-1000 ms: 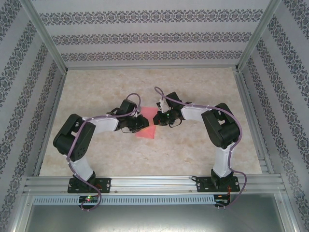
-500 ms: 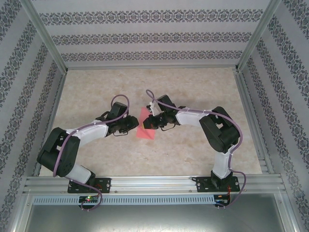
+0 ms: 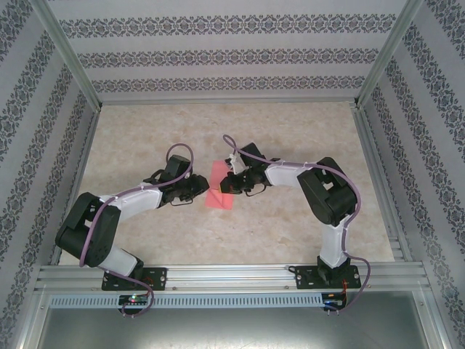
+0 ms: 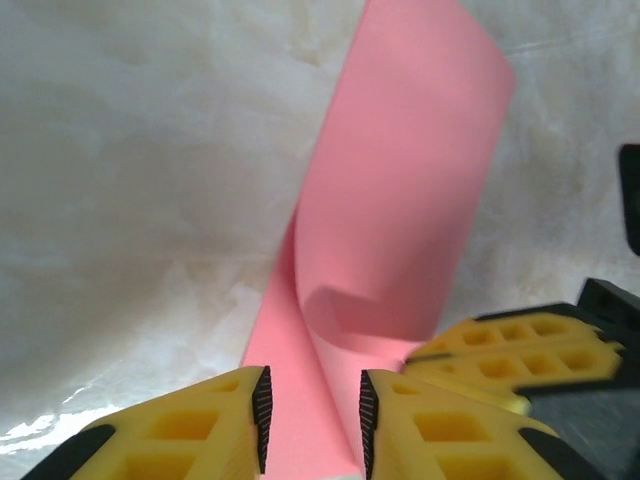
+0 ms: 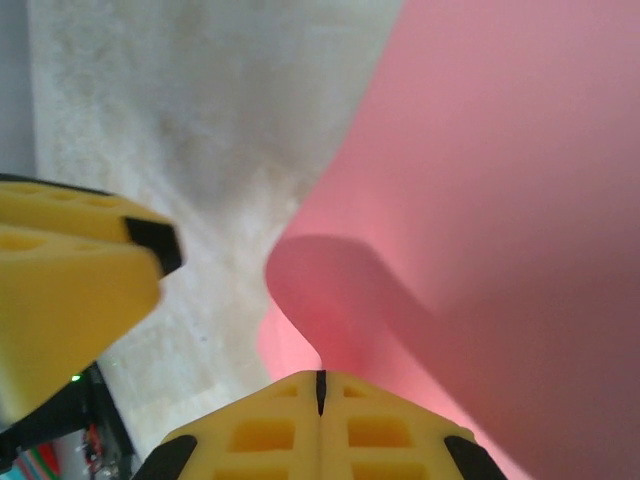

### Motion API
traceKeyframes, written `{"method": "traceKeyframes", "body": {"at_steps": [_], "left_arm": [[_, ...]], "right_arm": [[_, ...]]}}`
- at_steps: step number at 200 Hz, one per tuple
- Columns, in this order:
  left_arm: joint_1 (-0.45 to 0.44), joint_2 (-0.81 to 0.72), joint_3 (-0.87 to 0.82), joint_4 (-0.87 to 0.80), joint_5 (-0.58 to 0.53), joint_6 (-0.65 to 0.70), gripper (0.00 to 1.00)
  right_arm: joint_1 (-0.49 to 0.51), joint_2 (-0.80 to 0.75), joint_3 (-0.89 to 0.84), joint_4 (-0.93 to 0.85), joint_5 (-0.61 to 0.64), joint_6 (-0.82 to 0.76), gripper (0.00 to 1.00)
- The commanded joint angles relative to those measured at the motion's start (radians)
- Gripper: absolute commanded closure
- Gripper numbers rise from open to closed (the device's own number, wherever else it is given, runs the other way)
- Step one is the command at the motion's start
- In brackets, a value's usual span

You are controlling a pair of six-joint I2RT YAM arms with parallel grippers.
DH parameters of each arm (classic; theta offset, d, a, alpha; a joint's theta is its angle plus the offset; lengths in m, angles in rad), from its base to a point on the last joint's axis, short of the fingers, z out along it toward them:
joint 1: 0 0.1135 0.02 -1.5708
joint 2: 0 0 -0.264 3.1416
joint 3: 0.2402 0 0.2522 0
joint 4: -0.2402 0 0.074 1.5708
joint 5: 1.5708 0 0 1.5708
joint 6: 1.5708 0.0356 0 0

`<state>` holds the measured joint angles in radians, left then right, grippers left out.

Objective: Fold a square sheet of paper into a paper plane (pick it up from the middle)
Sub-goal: Fold the triangle a second time at the center of the table.

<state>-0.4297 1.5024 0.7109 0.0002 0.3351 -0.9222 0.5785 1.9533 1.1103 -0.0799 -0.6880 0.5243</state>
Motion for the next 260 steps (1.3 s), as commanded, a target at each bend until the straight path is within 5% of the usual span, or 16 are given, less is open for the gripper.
{"method": "traceKeyframes", "body": {"at_steps": [1, 64, 260], "left_arm": [[0.008, 0.014, -0.013, 0.096, 0.074, 0.005, 0.70], [-0.013, 0.137, 0.037, 0.207, 0.250, 0.020, 0.76], [-0.049, 0.250, 0.131, 0.219, 0.311, 0.061, 0.81]], "right_arm": [[-0.021, 0.010, 0.037, -0.065, 0.061, -0.044, 0.99], [-0.044, 0.009, 0.052, -0.090, 0.109, -0.056, 0.99], [-0.057, 0.027, 0.060, -0.129, 0.146, -0.058, 1.00]]}}
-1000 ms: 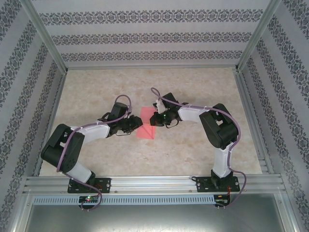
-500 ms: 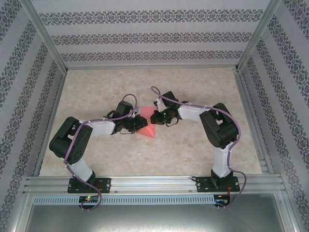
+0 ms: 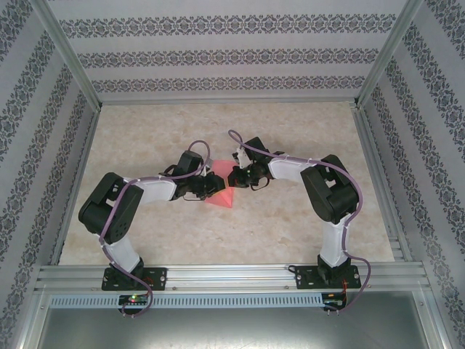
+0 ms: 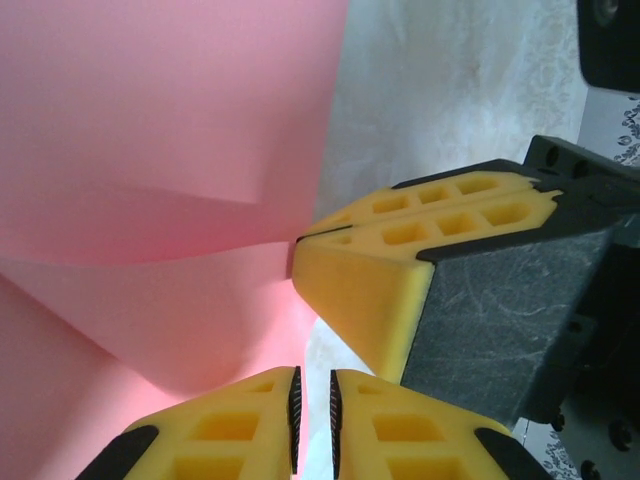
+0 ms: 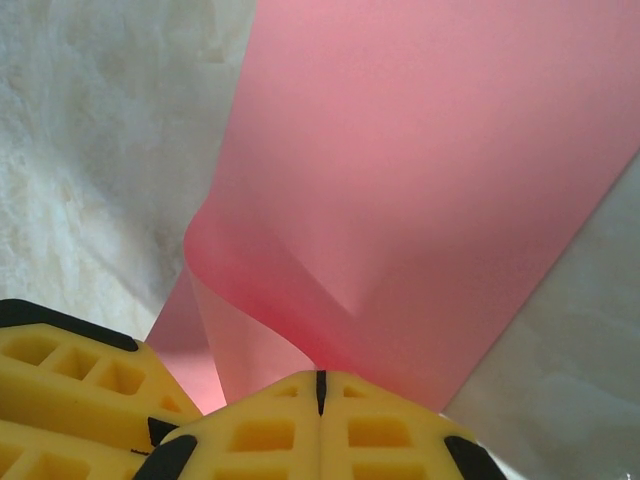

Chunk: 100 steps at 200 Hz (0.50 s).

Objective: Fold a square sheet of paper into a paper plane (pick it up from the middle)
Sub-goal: Fold the triangle a second time at the center of the table.

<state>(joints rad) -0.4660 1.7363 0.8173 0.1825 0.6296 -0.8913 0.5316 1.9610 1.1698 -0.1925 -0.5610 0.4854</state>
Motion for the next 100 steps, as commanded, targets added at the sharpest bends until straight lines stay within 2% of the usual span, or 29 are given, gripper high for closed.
{"method": "traceKeyframes", "body": {"at_steps": [1, 100], "left_arm": [[-0.014, 0.016, 0.025, 0.037, 0.016, 0.030, 0.81], [-0.016, 0.053, 0.048, -0.012, -0.019, 0.047, 0.85]], "right_arm": [[-0.010, 0.019, -0.001, -0.015, 0.021, -0.018, 1.00], [-0.012, 0.035, 0.000, -0.037, 0.042, -0.015, 1.00]]}}
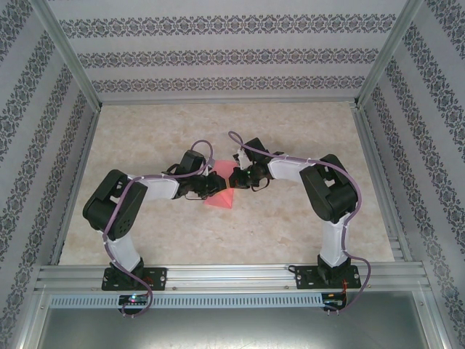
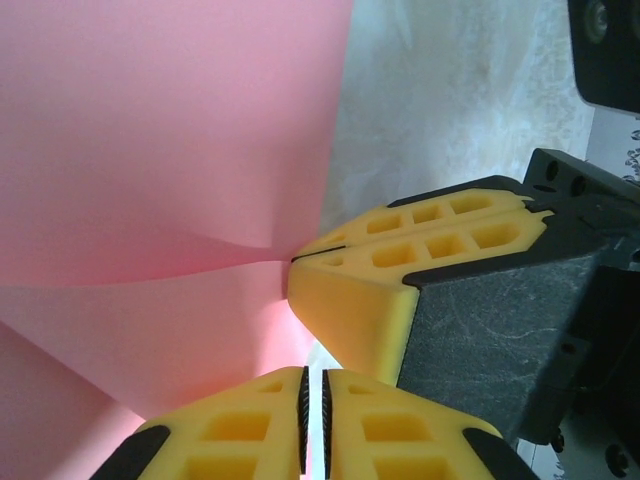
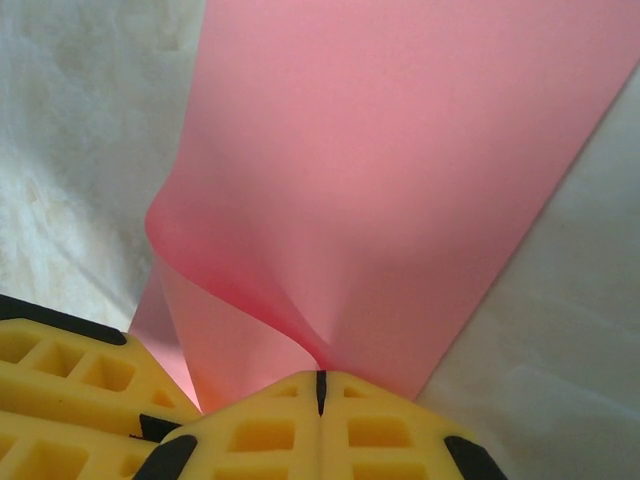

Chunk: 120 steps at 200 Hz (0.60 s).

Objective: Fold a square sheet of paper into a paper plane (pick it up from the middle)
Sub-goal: Fold the triangle a second time at the center of the table.

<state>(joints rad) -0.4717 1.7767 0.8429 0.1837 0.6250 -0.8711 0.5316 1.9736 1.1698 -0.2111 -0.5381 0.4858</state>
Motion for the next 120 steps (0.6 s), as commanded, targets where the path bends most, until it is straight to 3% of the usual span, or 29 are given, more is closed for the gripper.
{"method": "traceKeyframes", "body": {"at_steps": [1, 120], "left_arm": [[-0.010, 0.013, 0.021, -0.013, -0.014, 0.027, 0.85], [-0.010, 0.044, 0.034, -0.038, -0.019, 0.035, 0.87]], "right_arm": [[-0.012, 0.022, 0.000, -0.019, 0.019, -0.015, 1.00], [-0.016, 0.004, -0.011, -0.028, 0.035, -0.017, 1.00]]}}
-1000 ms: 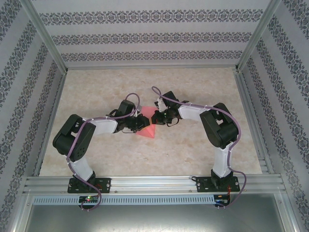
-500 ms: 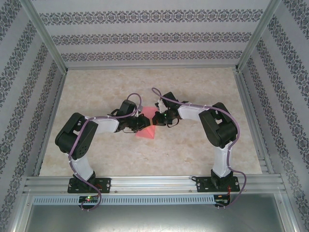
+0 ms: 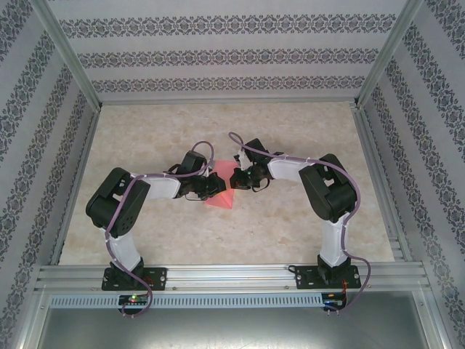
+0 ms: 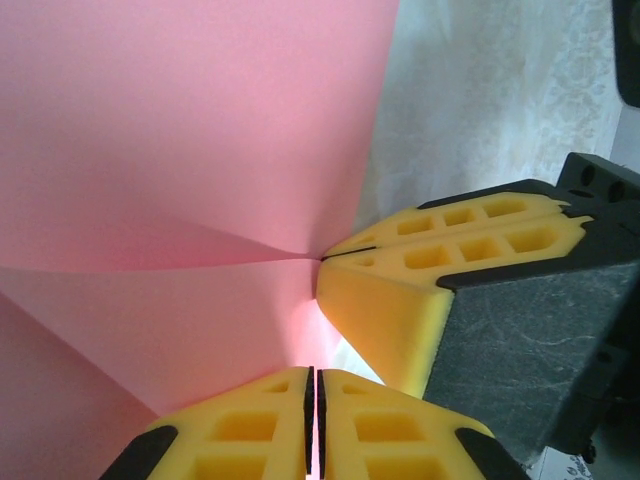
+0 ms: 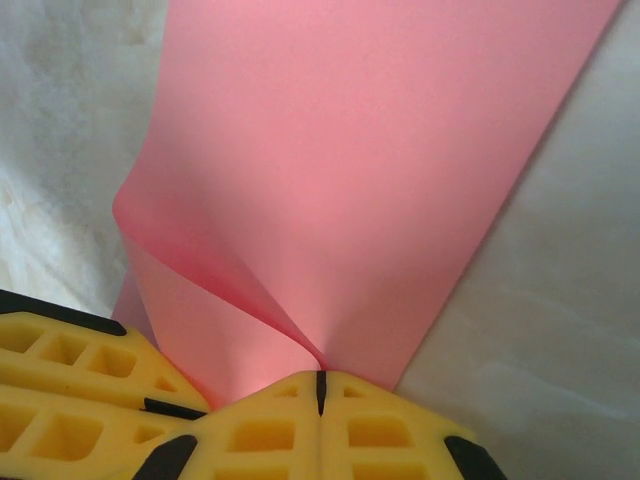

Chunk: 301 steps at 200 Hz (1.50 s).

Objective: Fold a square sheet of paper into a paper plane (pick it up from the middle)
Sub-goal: Fold the triangle a second time at the center of the table.

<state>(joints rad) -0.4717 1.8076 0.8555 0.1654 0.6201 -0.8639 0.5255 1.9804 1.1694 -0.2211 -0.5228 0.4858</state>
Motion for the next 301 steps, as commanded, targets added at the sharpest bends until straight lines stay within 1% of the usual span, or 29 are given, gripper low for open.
{"method": "traceKeyframes", "body": {"at_steps": [1, 72, 186, 201, 220, 248, 259, 274, 301], "left_arm": [[-0.010, 0.013, 0.021, -0.020, -0.014, 0.028, 0.87], [-0.012, 0.018, 0.021, -0.041, -0.031, 0.034, 0.87], [-0.011, 0.027, -0.004, -0.100, -0.094, 0.025, 0.87], [-0.010, 0.027, -0.010, -0.112, -0.104, 0.020, 0.87], [-0.011, 0.029, -0.018, -0.124, -0.121, 0.013, 0.88], [-0.011, 0.030, -0.024, -0.143, -0.141, 0.007, 0.89], [-0.012, 0.031, -0.027, -0.145, -0.146, 0.004, 0.89], [-0.012, 0.034, -0.028, -0.145, -0.148, 0.002, 0.89], [-0.012, 0.040, -0.029, -0.141, -0.146, 0.001, 0.90]], "right_arm": [[-0.010, -0.003, -0.010, -0.017, 0.019, -0.018, 1.00], [-0.009, 0.015, 0.003, -0.011, -0.014, -0.019, 1.00], [-0.009, 0.028, 0.003, -0.024, -0.002, -0.017, 1.00], [-0.008, 0.028, 0.006, -0.029, 0.001, -0.019, 0.98], [-0.011, 0.019, 0.019, -0.046, 0.007, -0.018, 0.91], [-0.021, -0.045, 0.007, -0.042, 0.038, -0.002, 0.81], [-0.025, -0.075, -0.011, -0.030, 0.055, 0.011, 0.78], [-0.025, -0.102, -0.040, -0.011, 0.066, 0.021, 0.79], [-0.008, -0.106, -0.068, -0.002, 0.044, 0.029, 0.86]]}}
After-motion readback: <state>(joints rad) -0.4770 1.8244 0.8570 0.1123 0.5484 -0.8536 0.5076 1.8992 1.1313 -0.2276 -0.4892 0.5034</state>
